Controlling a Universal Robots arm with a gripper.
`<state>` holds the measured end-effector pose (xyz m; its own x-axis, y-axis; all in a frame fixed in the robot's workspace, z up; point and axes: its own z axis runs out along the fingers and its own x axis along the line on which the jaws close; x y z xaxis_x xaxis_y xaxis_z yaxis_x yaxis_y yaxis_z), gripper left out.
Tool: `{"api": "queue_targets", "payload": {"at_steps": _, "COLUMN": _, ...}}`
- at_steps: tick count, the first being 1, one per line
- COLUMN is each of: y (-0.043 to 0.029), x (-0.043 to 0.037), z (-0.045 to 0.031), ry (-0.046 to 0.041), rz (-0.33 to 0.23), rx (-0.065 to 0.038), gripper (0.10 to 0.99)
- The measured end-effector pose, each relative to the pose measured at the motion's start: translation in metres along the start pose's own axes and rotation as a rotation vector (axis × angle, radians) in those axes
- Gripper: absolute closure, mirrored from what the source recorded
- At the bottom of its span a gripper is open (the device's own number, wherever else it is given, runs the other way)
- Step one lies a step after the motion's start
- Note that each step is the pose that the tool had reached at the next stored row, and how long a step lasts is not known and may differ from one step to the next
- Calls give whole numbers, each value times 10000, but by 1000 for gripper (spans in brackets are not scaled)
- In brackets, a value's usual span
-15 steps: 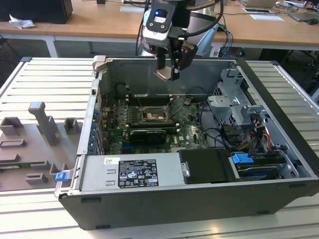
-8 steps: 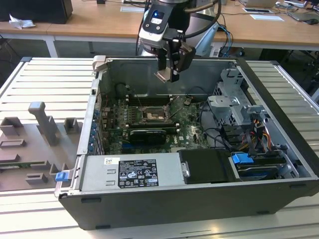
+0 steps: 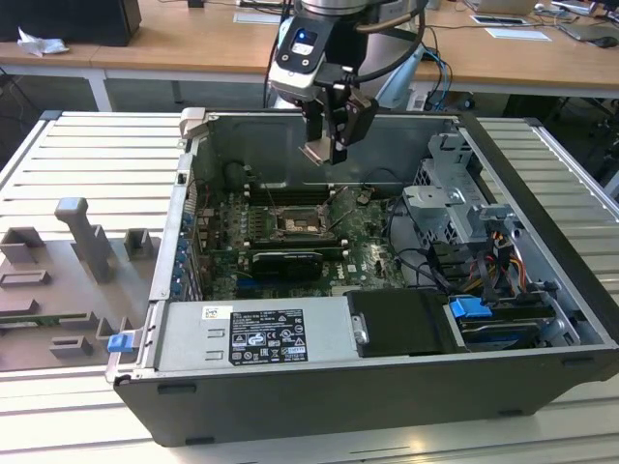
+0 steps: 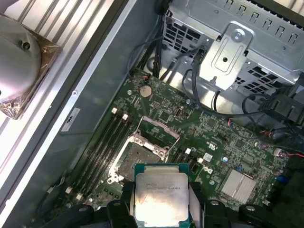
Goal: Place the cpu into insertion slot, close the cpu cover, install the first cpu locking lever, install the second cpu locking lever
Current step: 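Place the cpu into insertion slot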
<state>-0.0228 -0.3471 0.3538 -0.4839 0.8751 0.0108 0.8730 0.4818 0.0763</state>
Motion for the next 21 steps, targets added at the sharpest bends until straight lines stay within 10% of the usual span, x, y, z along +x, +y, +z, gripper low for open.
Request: {"api": "queue_targets", "payload": {"at_steps": 21, "y": -3, "x": 0, "z": 36, "ry": -68, "rz": 811, "rx": -6, "gripper": 545}}
